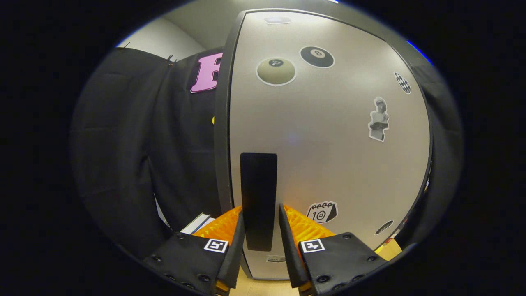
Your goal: Open the shoe cabinet door, grab the shoes and put them into the shoe cabinet, then close the shoe cabinet door.
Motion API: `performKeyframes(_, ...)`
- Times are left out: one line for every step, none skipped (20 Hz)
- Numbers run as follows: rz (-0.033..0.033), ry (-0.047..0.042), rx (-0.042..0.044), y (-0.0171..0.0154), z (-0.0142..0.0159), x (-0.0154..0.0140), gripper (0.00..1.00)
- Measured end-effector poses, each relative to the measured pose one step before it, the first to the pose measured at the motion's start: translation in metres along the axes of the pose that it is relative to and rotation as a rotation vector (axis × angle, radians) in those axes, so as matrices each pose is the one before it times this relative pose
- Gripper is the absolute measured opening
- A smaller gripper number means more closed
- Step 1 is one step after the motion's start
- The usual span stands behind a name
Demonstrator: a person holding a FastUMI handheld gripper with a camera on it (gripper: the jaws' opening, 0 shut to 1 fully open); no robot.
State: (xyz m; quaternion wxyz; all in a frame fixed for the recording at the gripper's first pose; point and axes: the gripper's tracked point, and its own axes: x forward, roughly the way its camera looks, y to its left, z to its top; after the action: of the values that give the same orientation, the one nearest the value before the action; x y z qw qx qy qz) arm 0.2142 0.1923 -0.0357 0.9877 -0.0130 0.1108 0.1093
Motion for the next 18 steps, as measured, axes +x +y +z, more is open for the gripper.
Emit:
performKeyframes(-0.00923, -0.00352, -0.00065, -0.0005, -0.0002, -0.00017, 0.46)
performKeyframes(-0.00933, -0.00293, -0.00339, -0.00087, -0.00053, 0.00098, 0.37)
performKeyframes(-0.00832, -0.01622, -0.00892, 0.00035, 0.00117, -0.00073, 0.37)
performKeyframes(-0.00077, -0.00271, -0.01873, -0.00016, -0.00031, 0.0009, 0.35)
performKeyframes(0.00838, -0.0013, -0.01583, 0.00074, 0.00059, -0.00116, 0.34)
performKeyframes(0.0149, 0.00209, -0.0112, 0.00037, -0.00088, -0.00007, 0.3)
performKeyframes(0.0175, -0.01213, -0.02096, 0.00035, -0.0003, 0.001, 0.3)
performKeyframes(0.01209, -0.01945, -0.03242, -0.00005, 0.00137, -0.00115, 0.26)
performKeyframes(0.00812, -0.01561, -0.02357, -0.00079, -0.00044, -0.00022, 0.24)
performKeyframes(0.00584, -0.0035, 0.00787, 0.00097, 0.00135, 0.00019, 0.21)
performKeyframes(0.00874, 0.01489, 0.03735, 0.00154, -0.00361, -0.0009, 0.21)
performKeyframes(0.00534, 0.0149, 0.02164, -0.00087, -0.00179, 0.00434, 0.15)
performKeyframes(0.00744, 0.01488, 0.00731, 0.00019, 0.00226, -0.00338, 0.11)
performKeyframes(0.00677, 0.0228, 0.00898, 0.00113, -0.00237, -0.00154, 0.1)
performKeyframes(0.00791, 0.01541, 0.01266, -0.00037, 0.00055, -0.00201, 0.08)
performKeyframes(0.00528, 0.00882, 0.01032, -0.00001, -0.00028, -0.00375, 0.08)
performKeyframes(0.0026, 0.00768, 0.00874, 0.00074, -0.00116, -0.00409, 0.08)
performKeyframes(0.00124, 0.00012, 0.00952, 0.00098, 0.00046, -0.00521, 0.08)
